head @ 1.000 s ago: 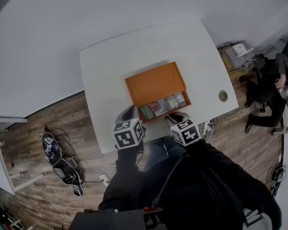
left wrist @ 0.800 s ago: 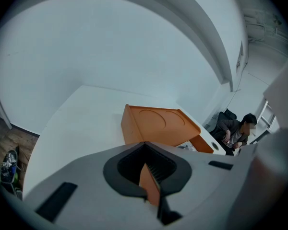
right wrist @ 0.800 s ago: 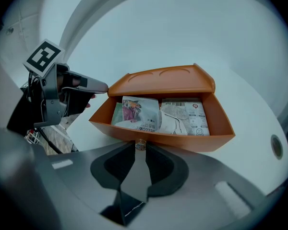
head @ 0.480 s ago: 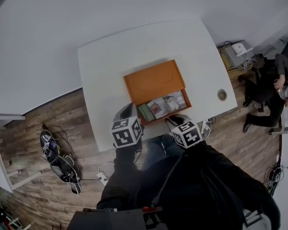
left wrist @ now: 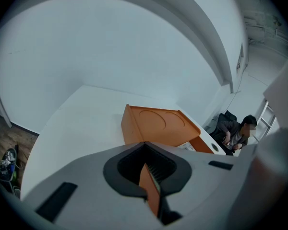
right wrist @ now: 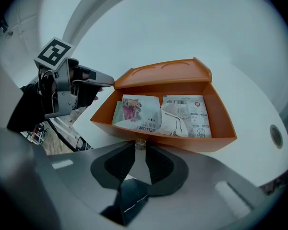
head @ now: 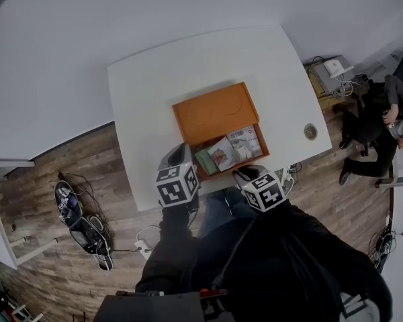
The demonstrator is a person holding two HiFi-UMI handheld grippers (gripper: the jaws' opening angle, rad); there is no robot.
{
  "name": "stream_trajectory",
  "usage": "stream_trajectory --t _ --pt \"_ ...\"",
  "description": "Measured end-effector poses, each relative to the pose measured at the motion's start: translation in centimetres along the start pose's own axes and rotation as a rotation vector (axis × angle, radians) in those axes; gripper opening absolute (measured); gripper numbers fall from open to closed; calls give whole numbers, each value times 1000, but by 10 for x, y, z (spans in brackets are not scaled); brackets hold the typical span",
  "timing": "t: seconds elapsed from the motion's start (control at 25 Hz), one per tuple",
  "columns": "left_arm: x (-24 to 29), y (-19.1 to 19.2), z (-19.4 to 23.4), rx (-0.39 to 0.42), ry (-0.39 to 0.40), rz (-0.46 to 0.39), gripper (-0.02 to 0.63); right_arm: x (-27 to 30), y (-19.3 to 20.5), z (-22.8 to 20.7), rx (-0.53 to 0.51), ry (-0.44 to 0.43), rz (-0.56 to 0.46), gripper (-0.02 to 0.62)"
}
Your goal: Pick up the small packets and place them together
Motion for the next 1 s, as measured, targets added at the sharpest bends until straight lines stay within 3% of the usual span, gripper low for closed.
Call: stream_trajectory --t 0.56,0.8,1.0 --pt "3 -3 1 -2 1 8 -2 -4 3 -8 46 -26 10 74" --pt "3 -3 2 -11 -3 8 -2 -40 -4 -34 82 -60 6 120" --pt "-7 -6 -1 -38 -2 -24 -2 -71 -33 -49 0 -31 -54 120"
Point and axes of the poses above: the fingertips, and each gripper's own axes: x forward along the fingers, z to its left, y out of its underside, the point moved 7 cm from there along -x, backward along the fingers, and after that the axes turned 4 degrees about x, right-handed, at the moved point
